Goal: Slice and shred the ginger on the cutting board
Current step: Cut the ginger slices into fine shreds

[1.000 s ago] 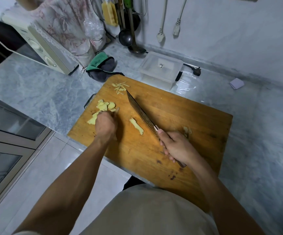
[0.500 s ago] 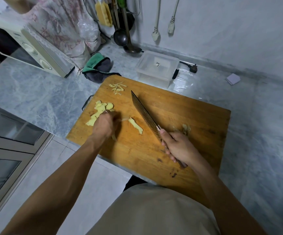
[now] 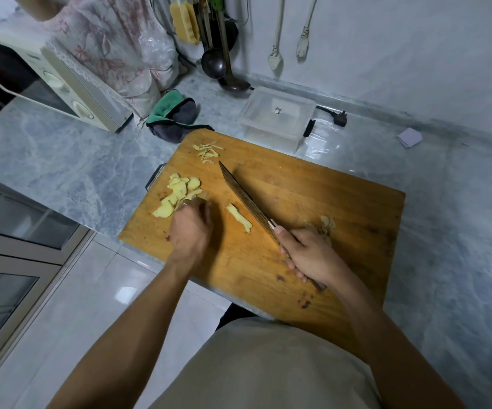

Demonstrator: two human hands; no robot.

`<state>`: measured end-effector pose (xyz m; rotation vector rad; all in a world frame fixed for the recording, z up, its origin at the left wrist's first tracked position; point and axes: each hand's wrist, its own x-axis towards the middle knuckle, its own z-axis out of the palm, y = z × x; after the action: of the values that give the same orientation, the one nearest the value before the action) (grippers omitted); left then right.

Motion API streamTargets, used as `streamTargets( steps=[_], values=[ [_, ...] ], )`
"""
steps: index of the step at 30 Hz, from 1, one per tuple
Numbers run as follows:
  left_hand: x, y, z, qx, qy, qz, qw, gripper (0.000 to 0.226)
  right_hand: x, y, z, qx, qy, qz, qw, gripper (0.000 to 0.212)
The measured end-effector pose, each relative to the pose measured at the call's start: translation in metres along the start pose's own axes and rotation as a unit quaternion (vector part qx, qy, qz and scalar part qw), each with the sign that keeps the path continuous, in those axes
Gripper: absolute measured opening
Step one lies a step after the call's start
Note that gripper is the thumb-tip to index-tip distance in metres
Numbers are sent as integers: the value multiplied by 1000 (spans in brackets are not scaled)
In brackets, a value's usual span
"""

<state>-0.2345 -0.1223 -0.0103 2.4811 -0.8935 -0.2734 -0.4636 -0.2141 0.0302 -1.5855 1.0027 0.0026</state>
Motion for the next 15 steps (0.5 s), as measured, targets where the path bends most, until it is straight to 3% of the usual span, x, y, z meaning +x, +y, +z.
streamTargets(
  steps=[3, 7, 15],
  values=[
    [-21, 19, 15, -115, -45, -67, 990, 19, 2, -2, 1, -9, -11, 0, 1000, 50],
    [-26, 30, 32, -269, -64, -215, 937, 16, 2, -1, 1, -22, -18, -8, 1000, 52],
    [-16, 47, 41, -372, -53, -344, 860, 17, -3, 4, 1, -30, -29, -4, 999, 54]
  ],
)
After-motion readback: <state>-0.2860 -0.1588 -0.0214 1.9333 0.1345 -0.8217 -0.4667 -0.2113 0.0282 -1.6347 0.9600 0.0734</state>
